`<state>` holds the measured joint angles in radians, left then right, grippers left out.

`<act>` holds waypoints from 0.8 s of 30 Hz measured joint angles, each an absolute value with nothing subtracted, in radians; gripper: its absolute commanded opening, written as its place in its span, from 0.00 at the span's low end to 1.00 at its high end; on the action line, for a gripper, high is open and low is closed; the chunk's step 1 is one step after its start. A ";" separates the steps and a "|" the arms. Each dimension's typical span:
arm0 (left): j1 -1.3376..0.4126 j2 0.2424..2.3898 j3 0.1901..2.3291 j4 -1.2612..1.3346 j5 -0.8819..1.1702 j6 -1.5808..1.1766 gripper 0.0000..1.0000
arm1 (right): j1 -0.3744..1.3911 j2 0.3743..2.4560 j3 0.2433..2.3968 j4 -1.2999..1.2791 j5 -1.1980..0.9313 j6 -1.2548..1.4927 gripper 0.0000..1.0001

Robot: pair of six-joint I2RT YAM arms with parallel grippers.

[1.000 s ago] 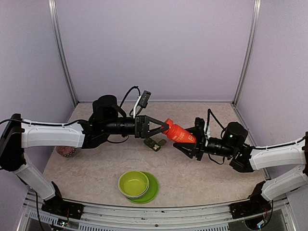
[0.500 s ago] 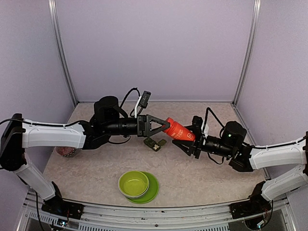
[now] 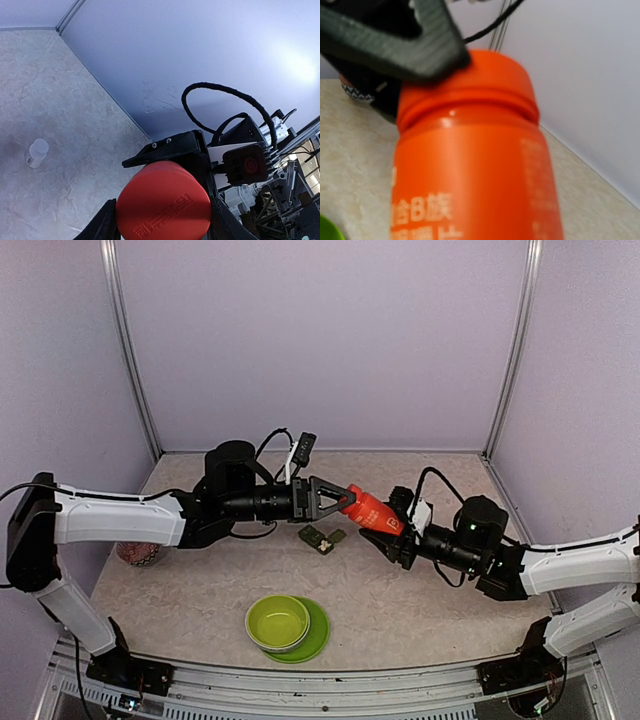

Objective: Sort the pills into containers
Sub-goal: Screw the lid of the pill bottle onto the pill bottle.

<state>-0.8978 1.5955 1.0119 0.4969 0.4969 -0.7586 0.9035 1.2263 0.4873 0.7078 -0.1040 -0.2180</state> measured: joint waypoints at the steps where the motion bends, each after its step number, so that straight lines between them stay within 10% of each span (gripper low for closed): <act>1: -0.898 1.599 1.018 0.485 0.499 -0.758 0.52 | 0.906 1.226 0.488 0.708 -0.098 -0.225 0.44; 24: -0.912 1.562 1.021 0.470 0.572 -0.575 0.68 | 0.917 1.186 0.494 0.687 -0.248 -0.052 0.44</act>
<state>-0.9119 1.5620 1.0214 0.4702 0.5716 -0.5751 0.9169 1.1862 0.4942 0.6872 -0.2478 -0.0521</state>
